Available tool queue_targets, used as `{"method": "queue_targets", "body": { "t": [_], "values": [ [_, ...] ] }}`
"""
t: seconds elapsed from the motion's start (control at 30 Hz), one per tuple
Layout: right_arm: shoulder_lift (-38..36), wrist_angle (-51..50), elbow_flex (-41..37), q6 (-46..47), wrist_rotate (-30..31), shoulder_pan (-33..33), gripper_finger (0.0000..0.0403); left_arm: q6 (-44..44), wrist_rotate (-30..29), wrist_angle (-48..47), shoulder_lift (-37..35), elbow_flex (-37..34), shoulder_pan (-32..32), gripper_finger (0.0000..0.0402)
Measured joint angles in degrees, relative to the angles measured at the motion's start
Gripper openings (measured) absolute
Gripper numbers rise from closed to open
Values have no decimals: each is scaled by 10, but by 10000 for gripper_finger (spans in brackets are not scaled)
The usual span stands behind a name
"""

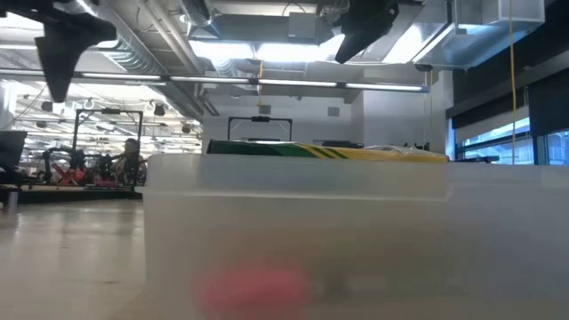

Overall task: Pack school essentials
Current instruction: Put the pink pen into the supply box

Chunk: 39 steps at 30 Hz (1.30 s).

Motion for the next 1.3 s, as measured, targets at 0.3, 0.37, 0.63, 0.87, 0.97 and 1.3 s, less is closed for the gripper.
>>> {"method": "queue_targets", "body": {
  "t": [0.3, 0.37, 0.63, 0.87, 0.97, 1.3],
  "values": [
    [0, 0, 0, -2, 0, 0, 397, -20, 73, 106, 13, -103, -19, 286],
    [0, 0, 0, -2, 0, 0, 397, -22, 86, 131, 13, -132, -18, 286],
    [0, 4, 0, -1, 0, 0, 397, -9, 87, 179, 13, -200, -17, 286],
    [0, 23, 0, -2, 0, 0, 397, 0, 68, 207, 13, -226, -17, 286],
    [0, 23, 0, -2, 0, 0, 397, 0, 55, 223, 12, -238, -17, 286],
    [0, 25, 0, -1, 0, 0, 397, 17, 48, 254, 9, -266, -18, 284]
  ]
}}
